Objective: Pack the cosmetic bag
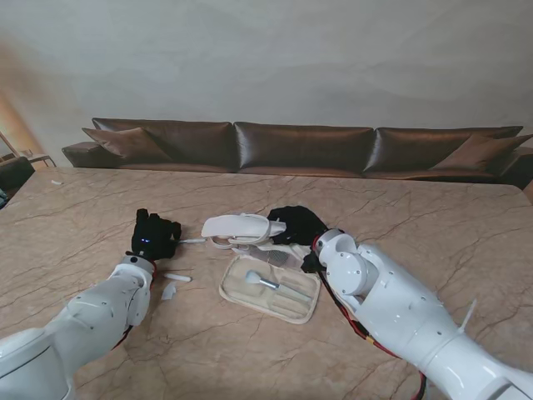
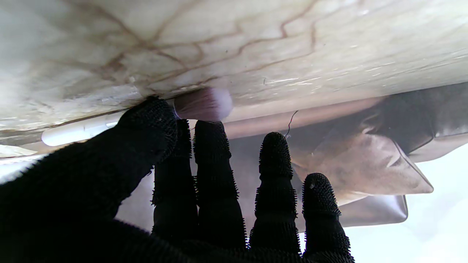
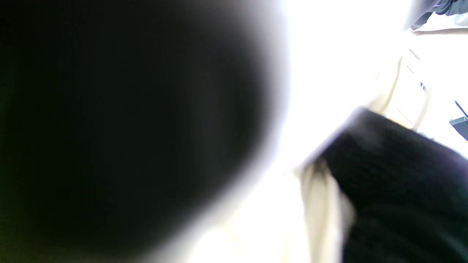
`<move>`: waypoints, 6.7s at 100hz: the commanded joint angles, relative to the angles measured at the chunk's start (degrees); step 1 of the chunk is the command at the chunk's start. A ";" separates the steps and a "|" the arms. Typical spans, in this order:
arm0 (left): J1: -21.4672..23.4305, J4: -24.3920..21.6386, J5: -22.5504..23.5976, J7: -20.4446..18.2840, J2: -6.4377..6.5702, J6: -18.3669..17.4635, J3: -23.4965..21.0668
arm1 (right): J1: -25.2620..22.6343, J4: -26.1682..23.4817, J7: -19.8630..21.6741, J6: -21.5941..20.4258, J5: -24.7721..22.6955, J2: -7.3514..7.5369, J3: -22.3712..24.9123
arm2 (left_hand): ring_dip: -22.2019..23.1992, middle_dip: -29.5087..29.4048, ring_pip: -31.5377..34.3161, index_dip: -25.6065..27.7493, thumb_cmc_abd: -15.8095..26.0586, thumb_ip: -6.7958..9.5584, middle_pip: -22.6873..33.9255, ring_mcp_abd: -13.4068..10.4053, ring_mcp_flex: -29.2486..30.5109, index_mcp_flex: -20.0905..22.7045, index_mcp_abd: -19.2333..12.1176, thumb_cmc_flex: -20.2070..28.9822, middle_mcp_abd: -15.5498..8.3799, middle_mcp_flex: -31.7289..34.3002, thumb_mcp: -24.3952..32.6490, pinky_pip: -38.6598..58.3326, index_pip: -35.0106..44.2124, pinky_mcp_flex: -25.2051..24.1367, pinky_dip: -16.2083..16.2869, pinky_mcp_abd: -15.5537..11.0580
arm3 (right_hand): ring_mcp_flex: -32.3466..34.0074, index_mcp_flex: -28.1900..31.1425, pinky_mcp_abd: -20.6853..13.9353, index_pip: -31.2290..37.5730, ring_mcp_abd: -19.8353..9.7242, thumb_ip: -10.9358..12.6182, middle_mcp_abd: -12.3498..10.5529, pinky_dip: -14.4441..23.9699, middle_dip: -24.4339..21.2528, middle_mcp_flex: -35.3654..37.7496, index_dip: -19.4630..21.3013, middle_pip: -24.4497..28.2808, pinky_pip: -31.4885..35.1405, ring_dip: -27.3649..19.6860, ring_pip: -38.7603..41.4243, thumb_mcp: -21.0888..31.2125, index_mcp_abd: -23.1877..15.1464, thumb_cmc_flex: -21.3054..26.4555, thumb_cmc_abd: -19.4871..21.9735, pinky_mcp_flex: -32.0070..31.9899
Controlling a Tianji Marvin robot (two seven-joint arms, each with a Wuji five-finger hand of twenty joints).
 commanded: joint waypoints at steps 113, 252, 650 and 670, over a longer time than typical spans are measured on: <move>6.06 0.69 -0.55 -4.00 2.20 -5.74 -5.62 | -0.94 -1.31 0.22 -0.16 0.29 -0.70 -0.55 | -6.47 -29.73 -8.13 6.14 -0.46 0.95 -3.50 -0.49 -9.10 -8.06 0.16 -2.29 2.00 -16.93 3.95 -13.73 -6.10 -0.78 0.27 -0.14 | 5.17 2.20 -0.18 5.03 -2.14 0.53 -2.27 -0.85 0.19 3.48 -0.34 1.20 3.07 -0.22 2.71 3.30 -8.34 3.93 3.27 2.97; 7.26 0.94 -1.55 -4.78 -0.07 -2.18 -3.27 | -1.96 -1.92 -0.03 -0.26 0.48 -0.61 0.05 | -7.09 -29.97 -8.53 1.02 -1.52 0.16 -3.47 0.76 -14.00 2.18 3.04 1.19 3.83 -18.99 -0.03 -23.05 -10.95 -1.20 2.21 -0.20 | 5.23 2.17 -0.04 5.05 -2.07 0.54 -2.05 -1.00 0.18 3.44 -0.47 1.29 3.25 -0.19 2.90 3.37 -8.13 4.02 3.31 2.97; 28.77 -40.31 34.71 -11.22 15.80 0.85 -34.77 | -1.51 -2.71 -0.34 1.33 1.32 -1.21 -1.18 | -0.20 -5.95 -2.51 35.06 5.39 -1.60 -12.46 -3.63 6.23 -6.96 -9.21 3.64 -1.26 8.77 0.17 -0.74 4.50 0.90 0.79 -3.16 | 6.04 2.38 -0.31 5.07 -2.42 0.56 -2.01 -1.36 -0.17 3.65 -0.87 1.19 4.07 -0.17 3.85 3.17 -8.25 3.99 3.28 3.91; 29.66 -43.66 36.02 -13.36 15.85 0.10 -36.72 | -1.75 -2.87 -0.39 1.33 1.23 -1.11 -0.81 | -0.16 -5.92 -2.71 35.27 5.45 -1.54 -12.61 -3.59 6.22 -6.83 -9.24 3.74 -1.24 8.90 0.13 -0.81 4.13 0.82 0.64 -3.13 | 6.00 2.33 -0.31 5.03 -2.45 0.57 -2.03 -1.37 -0.15 3.63 -0.91 1.18 4.08 -0.17 3.83 3.16 -8.23 4.01 3.30 3.91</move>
